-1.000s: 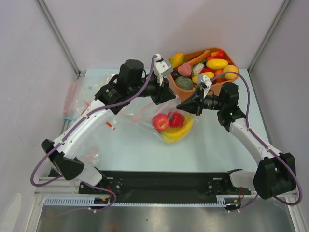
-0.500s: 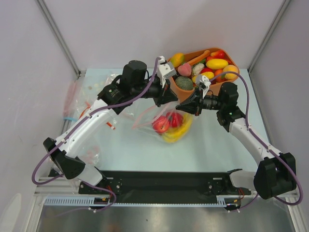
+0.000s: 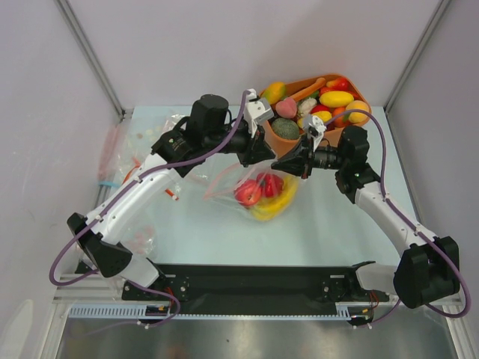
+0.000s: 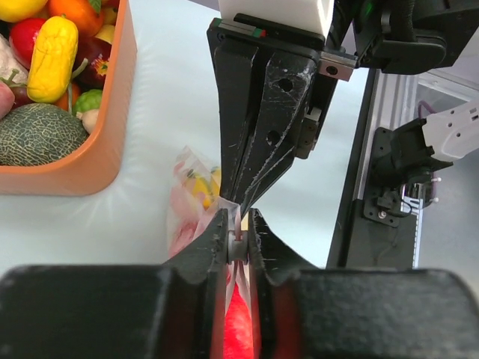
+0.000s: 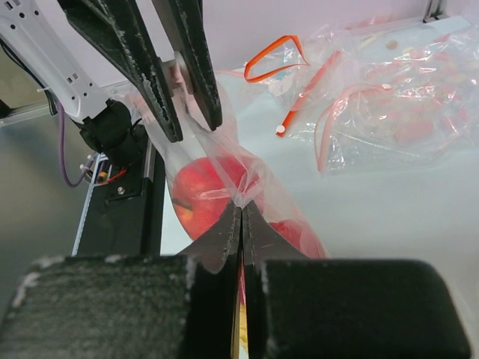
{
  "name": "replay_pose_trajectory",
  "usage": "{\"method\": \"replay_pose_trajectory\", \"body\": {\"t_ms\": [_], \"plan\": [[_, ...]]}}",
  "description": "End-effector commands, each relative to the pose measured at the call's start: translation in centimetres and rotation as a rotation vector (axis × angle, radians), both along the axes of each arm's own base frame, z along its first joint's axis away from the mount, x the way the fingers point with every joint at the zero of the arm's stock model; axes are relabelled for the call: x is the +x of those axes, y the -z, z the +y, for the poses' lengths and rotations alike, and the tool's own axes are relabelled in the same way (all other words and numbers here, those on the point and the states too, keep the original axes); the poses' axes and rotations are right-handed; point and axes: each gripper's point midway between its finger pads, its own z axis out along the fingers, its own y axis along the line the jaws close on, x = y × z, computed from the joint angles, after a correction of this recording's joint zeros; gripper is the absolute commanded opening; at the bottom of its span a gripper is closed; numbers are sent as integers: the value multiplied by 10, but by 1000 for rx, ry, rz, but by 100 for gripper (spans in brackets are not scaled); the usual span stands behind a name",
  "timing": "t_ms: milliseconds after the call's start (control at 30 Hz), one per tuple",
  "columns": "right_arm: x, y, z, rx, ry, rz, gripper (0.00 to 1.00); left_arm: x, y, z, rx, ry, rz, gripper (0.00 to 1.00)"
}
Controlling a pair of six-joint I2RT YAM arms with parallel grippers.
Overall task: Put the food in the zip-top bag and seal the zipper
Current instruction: Zip the zipper food storage bag at the center of the board.
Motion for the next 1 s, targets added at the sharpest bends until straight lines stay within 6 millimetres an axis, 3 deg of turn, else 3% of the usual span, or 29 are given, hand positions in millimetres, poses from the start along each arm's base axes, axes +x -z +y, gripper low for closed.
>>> {"method": "replay_pose_trajectory", "body": {"t_ms": [0,33,100,300,367,467,533,633,667,733,833,967], "plan": [[-2,-31,3,30,-23,-97,0,-7,-17,3,-25,23,-53,15],[-3,-31,3,30,-24,-98,0,-8,-18,3,-28,26,-54,7],[-4,-33,4,32,-27,-96,3,-8,-19,1,-32,33,-51,0],[-13,-44,5,33,-56,-142,47,-17,-40,0,-89,61,-62,0],[-16,-47,4,33,-56,-152,55,-21,-49,-1,-111,80,-67,0],[-21,-51,3,29,-67,-176,56,-27,-56,-1,-131,98,-62,0],[-25,-55,4,34,-92,-176,55,-31,-58,-1,-138,112,-59,0],[-31,-61,5,45,-137,-192,44,-34,-57,1,-136,115,-57,0],[-32,-64,6,50,-142,-199,33,-34,-58,1,-139,118,-58,0],[-33,-66,6,54,-142,-204,25,-37,-58,2,-139,126,-58,0],[-35,-68,7,57,-160,-207,1,-39,-60,4,-142,126,-66,0],[-37,-75,6,72,-173,-212,0,-36,-56,8,-120,103,-84,0]]}}
